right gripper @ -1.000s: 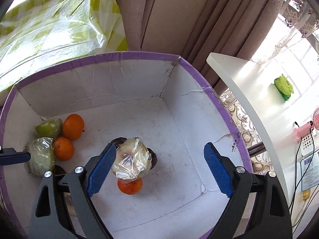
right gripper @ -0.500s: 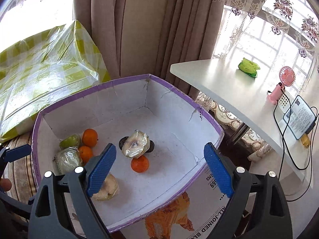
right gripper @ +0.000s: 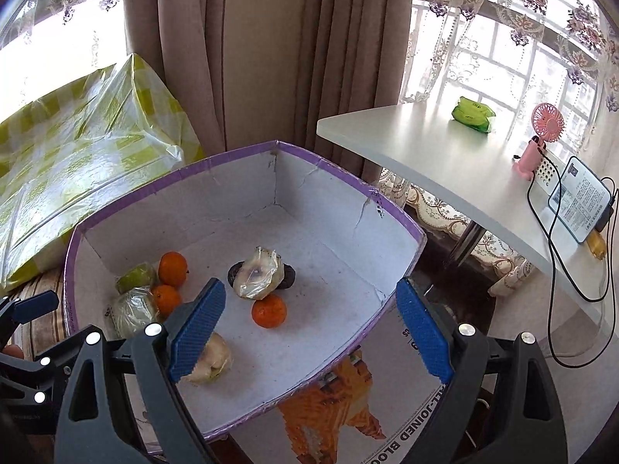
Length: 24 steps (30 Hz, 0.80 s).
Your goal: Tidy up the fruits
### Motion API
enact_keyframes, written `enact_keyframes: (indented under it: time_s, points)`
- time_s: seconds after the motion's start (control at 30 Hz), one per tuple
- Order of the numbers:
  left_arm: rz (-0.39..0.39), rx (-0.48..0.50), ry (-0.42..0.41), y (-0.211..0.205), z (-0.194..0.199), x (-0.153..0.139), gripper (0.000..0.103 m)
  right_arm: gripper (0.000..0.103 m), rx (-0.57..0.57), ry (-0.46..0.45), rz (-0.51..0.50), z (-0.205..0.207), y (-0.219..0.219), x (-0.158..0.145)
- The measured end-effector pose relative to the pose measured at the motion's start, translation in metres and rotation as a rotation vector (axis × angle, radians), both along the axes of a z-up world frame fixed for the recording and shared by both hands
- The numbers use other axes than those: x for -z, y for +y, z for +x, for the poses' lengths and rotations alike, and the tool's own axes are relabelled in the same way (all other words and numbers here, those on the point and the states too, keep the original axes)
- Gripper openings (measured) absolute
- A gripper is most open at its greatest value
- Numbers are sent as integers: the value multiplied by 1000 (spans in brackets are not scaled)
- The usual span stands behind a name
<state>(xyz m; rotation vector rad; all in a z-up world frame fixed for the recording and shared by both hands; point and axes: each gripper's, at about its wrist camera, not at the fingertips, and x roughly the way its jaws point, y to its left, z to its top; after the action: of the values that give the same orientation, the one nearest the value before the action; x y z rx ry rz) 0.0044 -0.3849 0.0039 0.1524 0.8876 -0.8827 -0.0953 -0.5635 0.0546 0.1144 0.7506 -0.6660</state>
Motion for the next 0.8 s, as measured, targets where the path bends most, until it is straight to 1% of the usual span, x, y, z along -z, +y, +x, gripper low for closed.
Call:
enact_keyframes:
  time_s: [0.07,0.13,0.2,0.27,0.8]
  points:
    - [0,-3,-11,0,-1,-1,101,87,3,3,6,0,-2,1]
    - [33,-41,-55,-1,-3,-4,101,87,4,6,11,1,-2,2]
    - [40,-39,-68,-1,-5,-5,101,87,4,7,9,1,-1,3]
    - [53,-41,-70,-2,-5,-4,101,87,5,8,10,1,-1,4]
    - [50,-32,-63,-1,-5,-2,101,87,5,14,18,2,-3,6]
